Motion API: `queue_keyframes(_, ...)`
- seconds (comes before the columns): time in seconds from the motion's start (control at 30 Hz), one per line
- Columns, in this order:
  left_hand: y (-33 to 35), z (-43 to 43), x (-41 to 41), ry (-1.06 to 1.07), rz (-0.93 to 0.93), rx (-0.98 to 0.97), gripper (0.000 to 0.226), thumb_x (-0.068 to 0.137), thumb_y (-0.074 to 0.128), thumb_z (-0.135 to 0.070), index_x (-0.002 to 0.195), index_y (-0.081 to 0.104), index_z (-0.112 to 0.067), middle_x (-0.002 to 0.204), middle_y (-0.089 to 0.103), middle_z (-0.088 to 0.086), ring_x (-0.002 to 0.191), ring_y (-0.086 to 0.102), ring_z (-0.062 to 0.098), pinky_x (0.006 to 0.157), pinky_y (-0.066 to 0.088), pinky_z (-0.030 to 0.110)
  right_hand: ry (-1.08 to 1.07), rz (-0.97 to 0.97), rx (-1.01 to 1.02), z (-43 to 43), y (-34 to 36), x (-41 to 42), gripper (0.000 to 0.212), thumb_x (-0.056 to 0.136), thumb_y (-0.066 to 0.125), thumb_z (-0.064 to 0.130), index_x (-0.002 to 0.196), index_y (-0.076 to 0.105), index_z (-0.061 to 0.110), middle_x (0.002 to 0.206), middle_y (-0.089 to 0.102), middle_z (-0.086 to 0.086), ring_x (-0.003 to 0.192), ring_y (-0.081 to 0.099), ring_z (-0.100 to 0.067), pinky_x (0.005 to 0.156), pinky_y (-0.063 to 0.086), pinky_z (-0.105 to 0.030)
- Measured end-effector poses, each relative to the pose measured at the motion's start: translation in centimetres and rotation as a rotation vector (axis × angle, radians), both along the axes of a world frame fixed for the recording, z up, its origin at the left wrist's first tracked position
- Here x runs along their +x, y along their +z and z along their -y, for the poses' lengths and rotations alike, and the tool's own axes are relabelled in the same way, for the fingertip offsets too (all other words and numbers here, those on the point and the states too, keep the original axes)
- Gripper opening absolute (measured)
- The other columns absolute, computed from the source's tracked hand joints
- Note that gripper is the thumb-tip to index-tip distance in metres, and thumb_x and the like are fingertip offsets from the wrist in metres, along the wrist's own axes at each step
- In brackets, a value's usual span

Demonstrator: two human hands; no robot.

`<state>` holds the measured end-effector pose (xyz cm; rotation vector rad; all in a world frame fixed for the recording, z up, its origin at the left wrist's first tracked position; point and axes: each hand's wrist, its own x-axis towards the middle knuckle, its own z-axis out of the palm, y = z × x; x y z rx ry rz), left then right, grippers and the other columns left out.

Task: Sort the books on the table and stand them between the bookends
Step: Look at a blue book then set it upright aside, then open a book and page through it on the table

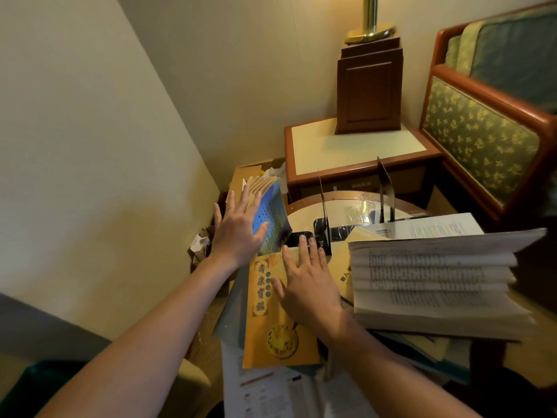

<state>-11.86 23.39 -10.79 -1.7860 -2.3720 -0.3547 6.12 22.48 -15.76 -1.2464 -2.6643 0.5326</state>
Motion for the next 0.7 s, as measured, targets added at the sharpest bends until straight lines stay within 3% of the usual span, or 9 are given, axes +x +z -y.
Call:
queue_keyframes(0.27, 1.0, 2.9, 2.9, -0.091, 0.125, 0.178, 0.065, 0.098, 0.055, -0.038, 0.156, 0.029, -0.028, 0.166, 0.015, -0.002, 0.154, 0.010, 0.030, 0.121, 0.000, 0.058, 0.056, -0.130, -0.056, 3.5, 4.5, 3.6, 0.070, 0.103, 0.033, 0.055, 0.159, -0.001, 0.030, 0.165, -0.020, -0.005, 0.150, -0.024, -0.023, 0.120, -0.006, -0.036)
queue_keyframes(0.4, 2.1, 4.2, 6.2, -0.187, 0.286, 0.245, 0.061, 0.094, 0.051, -0.041, 0.151, 0.041, -0.024, 0.164, 0.024, 0.000, 0.152, 0.019, 0.024, 0.120, 0.016, 0.064, 0.029, -0.272, -0.158, 6.4, 6.2, 7.9, 0.073, 0.100, 0.041, 0.058, 0.159, 0.004, 0.037, 0.166, -0.014, 0.008, 0.151, -0.018, -0.013, 0.122, 0.004, -0.036)
queue_keyframes(0.47, 2.4, 4.7, 8.1, -0.232, 0.369, 0.269, 0.055, 0.097, 0.054, -0.036, 0.150, 0.045, -0.023, 0.163, 0.027, -0.001, 0.151, 0.023, 0.019, 0.117, 0.027, 0.062, -0.009, -0.321, -0.140, 7.5, 7.0, 10.3, 0.072, 0.099, 0.043, 0.059, 0.158, 0.006, 0.039, 0.166, -0.008, 0.012, 0.152, -0.007, -0.010, 0.123, 0.013, -0.034)
queue_keyframes(0.57, 3.3, 4.8, 11.6, -0.302, 0.546, 0.258, 0.049, 0.103, 0.053, -0.024, 0.150, 0.042, -0.031, 0.163, 0.024, -0.010, 0.150, 0.022, 0.013, 0.117, 0.033, 0.053, -0.076, -0.389, -0.095, 8.5, 7.7, 13.8, 0.069, 0.099, 0.044, 0.057, 0.156, 0.010, 0.043, 0.165, -0.003, 0.016, 0.151, -0.004, -0.005, 0.117, 0.009, -0.025)
queue_keyframes(0.7, 5.3, 4.6, 16.7, -0.483, 0.645, 0.198, 0.044, 0.103, 0.050, -0.020, 0.142, 0.045, -0.041, 0.158, 0.019, -0.022, 0.143, 0.017, -0.002, 0.121, 0.023, 0.054, -0.251, -0.462, -0.070, 8.9, 7.2, 17.7, 0.065, 0.097, 0.044, 0.060, 0.155, 0.020, 0.043, 0.166, 0.002, 0.015, 0.153, 0.000, -0.013, 0.124, 0.017, -0.040)
